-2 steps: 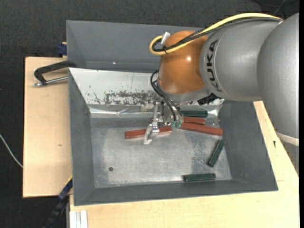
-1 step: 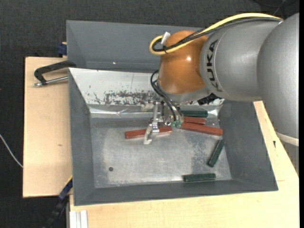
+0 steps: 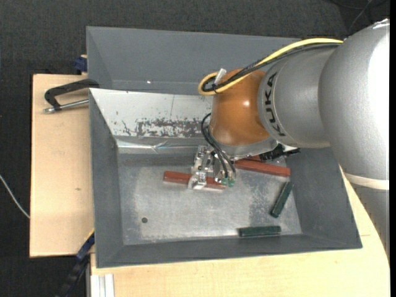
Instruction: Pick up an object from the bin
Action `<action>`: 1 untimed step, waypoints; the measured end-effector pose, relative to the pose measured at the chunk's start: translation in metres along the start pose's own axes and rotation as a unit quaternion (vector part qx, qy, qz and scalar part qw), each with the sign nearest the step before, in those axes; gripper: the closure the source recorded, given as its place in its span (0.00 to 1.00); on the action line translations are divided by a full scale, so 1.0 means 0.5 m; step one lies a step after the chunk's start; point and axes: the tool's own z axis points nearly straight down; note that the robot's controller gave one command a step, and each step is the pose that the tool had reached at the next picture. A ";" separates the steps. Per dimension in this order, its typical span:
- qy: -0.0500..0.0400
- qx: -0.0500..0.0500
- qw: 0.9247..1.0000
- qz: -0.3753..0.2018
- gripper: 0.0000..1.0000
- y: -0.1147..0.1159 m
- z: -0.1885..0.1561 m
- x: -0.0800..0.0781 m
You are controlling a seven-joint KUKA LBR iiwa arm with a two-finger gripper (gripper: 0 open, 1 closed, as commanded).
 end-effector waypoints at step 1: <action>0.000 0.000 1.000 0.000 1.00 0.000 0.000 0.000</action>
Offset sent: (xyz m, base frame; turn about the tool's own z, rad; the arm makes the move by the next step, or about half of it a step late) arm -0.0169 0.0028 0.1289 -0.0765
